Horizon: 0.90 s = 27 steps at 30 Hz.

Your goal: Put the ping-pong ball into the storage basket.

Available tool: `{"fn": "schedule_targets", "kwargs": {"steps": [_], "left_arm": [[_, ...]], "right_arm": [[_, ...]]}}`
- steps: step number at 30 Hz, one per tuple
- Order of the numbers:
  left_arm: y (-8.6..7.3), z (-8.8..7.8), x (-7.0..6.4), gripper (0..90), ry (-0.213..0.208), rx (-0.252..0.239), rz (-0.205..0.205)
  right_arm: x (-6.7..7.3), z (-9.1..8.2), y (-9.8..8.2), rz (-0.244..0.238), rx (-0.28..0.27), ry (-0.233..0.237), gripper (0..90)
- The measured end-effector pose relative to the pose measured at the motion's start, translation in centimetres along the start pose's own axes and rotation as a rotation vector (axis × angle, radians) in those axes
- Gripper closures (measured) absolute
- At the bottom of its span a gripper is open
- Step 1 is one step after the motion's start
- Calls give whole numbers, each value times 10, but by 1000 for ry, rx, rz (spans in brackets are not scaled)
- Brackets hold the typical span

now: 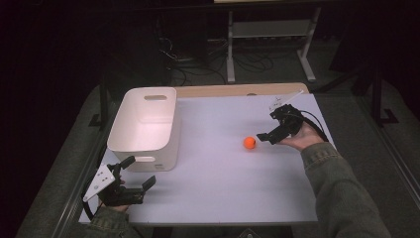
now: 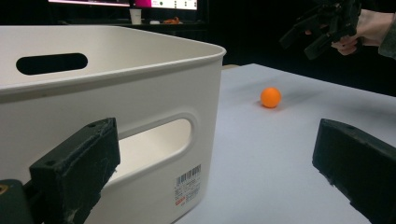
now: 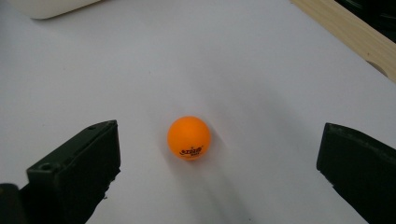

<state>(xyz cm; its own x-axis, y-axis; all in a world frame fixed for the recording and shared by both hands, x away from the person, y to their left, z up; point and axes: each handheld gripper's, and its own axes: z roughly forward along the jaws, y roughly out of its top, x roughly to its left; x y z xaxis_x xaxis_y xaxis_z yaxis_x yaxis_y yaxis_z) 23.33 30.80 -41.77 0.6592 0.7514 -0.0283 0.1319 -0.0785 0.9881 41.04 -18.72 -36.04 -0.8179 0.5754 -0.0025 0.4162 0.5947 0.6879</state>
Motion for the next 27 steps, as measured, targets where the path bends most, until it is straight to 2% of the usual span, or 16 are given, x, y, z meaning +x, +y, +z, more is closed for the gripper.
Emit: {"fn": "schedule_targets", "kwargs": {"steps": [19, 27], "left_arm": [[0, 0, -1, 2, -1, 2, 2], [0, 0, -1, 2, -3, 0, 1]], "right_arm": [[-4, 17, 10, -25, 50, 26, 0], [-4, 30, 15, -42, 79, 40, 0]]}}
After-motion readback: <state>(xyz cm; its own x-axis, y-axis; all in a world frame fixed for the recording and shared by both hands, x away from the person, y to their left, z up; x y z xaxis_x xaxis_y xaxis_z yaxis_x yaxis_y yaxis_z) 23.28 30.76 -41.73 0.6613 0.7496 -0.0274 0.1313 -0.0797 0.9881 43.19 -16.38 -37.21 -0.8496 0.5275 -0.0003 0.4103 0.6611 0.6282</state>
